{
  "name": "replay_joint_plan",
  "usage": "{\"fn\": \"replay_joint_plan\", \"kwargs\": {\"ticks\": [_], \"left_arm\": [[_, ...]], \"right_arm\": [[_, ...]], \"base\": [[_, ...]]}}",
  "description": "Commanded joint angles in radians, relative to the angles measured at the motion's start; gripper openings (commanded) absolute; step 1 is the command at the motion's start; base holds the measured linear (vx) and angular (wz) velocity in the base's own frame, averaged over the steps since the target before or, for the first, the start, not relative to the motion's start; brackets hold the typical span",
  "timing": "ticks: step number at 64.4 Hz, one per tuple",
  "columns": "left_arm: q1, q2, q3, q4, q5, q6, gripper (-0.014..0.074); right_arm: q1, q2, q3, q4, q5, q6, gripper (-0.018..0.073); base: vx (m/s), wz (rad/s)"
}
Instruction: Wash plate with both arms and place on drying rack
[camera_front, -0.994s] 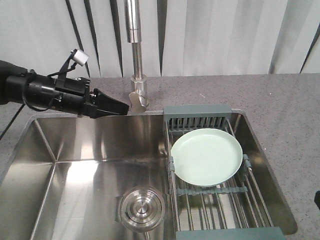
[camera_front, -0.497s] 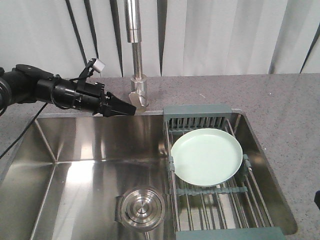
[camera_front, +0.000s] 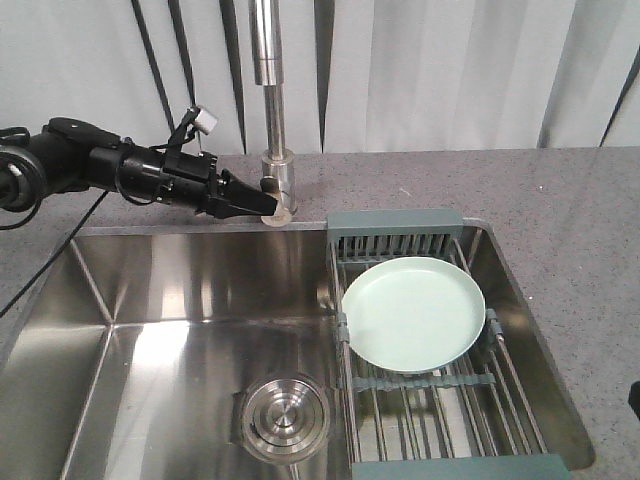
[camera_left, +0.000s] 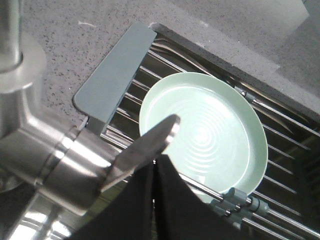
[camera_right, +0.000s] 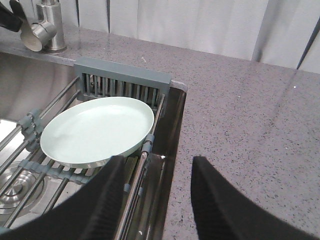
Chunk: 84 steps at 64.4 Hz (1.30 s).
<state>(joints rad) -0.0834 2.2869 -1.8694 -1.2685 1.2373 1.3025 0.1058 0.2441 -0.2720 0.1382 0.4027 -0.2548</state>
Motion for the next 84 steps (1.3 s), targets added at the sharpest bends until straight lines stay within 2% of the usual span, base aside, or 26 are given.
{"fn": "replay_joint_plan", "kwargs": {"ticks": [1,24,40,44,52,69,76,80,84], "left_arm": [[-0.008,-0.054,-0.079,-0.116,0.008,-0.022,-0.0006],[-0.008,-0.041,-0.147,-0.124,-0.101,-0.072,-0.0006],[-0.007,-0.041,-0.147,-0.123,-0.085,-0.086,-0.0006],[-0.005,-0.042,-0.147,-0.102,-0.07,-0.107,-0.0006],[0.003,-0.058,-0.147,0.03,-0.063,-0.201,-0.0006],[0.006,-0.157,-0.147,0.376,-0.047,-0.405,-0.0006],[0.006,-0.229,-0.147,0.54,-0.056,-0.506,-0.0006],[0.006,-0.276,-0.147,0.666,-0.078,-0.596,-0.0006],[0.003,-0.33,-0.147,0.828,-0.104,-0.711,-0.0006]], "right_arm": [[-0.002,0.01,-0.028,-0.002,-0.072,-0.005,0.0323],[-0.002,0.01,-0.028,-0.002,-0.072,-0.005,0.0323],[-0.002,0.01,-0.028,-0.002,-0.072,-0.005,0.0323],[-0.002,0.01,-0.028,-0.002,-0.072,-0.005,0.0323],[-0.002,0.01,-0.028,-0.002,-0.072,-0.005,0.0323],[-0.002,0.01,-0.028,-0.002,-0.072,-0.005,0.0323],[-0.002,0.01,-0.028,-0.002,-0.072,-0.005,0.0323],[-0.002,0.01,-0.028,-0.002,-0.072,-0.005,0.0323],[-0.002,0.01,-0.028,-0.002,-0.072,-0.005,0.0323]], "base": [[0.0,0.0],[0.0,0.0],[0.0,0.0],[0.0,0.0],[0.0,0.0],[0.0,0.0],[0.0,0.0],[0.0,0.0],[0.0,0.0]]}}
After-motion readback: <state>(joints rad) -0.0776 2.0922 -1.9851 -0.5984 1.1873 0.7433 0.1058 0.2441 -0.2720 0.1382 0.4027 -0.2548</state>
